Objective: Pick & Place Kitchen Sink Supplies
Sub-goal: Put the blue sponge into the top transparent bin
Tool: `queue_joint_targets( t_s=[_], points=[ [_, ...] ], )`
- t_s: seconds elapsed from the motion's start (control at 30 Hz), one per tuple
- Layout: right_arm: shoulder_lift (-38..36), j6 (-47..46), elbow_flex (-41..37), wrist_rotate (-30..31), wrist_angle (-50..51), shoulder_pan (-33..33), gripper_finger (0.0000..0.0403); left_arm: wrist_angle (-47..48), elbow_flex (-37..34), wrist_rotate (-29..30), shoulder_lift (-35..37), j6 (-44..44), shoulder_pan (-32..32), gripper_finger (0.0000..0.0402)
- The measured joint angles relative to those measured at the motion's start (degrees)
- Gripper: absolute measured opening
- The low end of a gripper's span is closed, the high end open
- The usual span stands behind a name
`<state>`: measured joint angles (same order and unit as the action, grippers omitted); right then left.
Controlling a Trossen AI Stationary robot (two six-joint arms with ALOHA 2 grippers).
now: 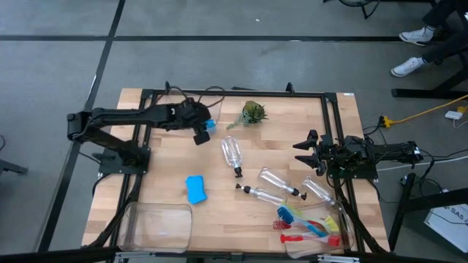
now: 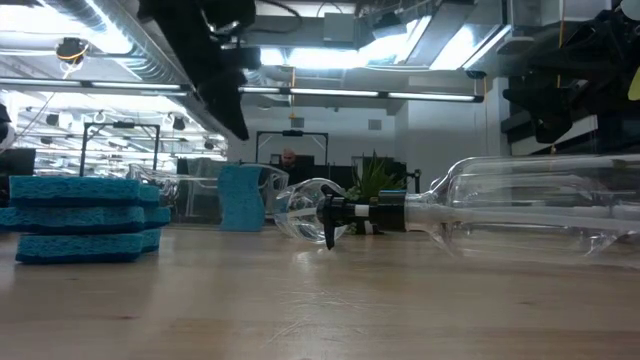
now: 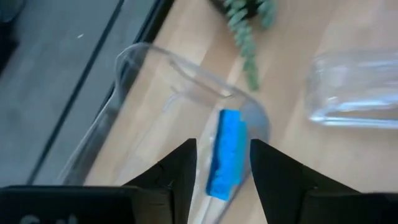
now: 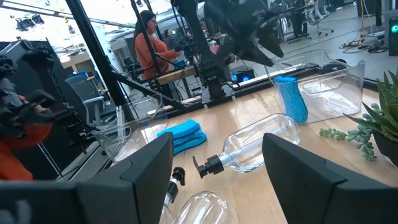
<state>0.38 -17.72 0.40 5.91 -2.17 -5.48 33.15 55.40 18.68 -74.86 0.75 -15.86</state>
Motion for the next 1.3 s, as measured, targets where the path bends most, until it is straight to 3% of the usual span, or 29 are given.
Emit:
queue_joint_targets(
  t_s=[0.27, 0.37, 0.67, 0.9, 1.13, 1.3],
  points=[
    [-0.01, -0.02, 0.00, 0.00, -0.01, -0.01, 0.0245, 0.15, 0.00, -25.24, 5.99, -0.53, 1.90, 0.0145],
    [-0.01, 0.01, 0.00, -0.02, -0.02, -0.02, 0.0245, 2.68, 0.00, -30.22, 6.53, -1.50, 4.29, 0.0143],
    [0.01, -0.02, 0.00, -0.01, -0.02, 0.00, 0.0245, 13.96, -0.06, -30.82, 3.51, -5.92, 14.26, 0.0143],
    [0.01, 0.00, 0.00, 0.00, -0.02, -0.02, 0.0245, 10.00, -5.27, -31.83, 3.01, -12.14, 19.26, 0.0144],
    [0.01, -0.02, 0.00, -0.02, 0.00, -0.01, 0.0245, 2.51, -12.64, -38.28, 2.99, -21.60, 19.41, 0.0145],
    [0.01, -0.01, 0.00, -0.02, -0.02, -0.01, 0.0245, 1.24, -13.11, -40.07, 2.99, -21.90, 19.41, 0.0141]
  ],
)
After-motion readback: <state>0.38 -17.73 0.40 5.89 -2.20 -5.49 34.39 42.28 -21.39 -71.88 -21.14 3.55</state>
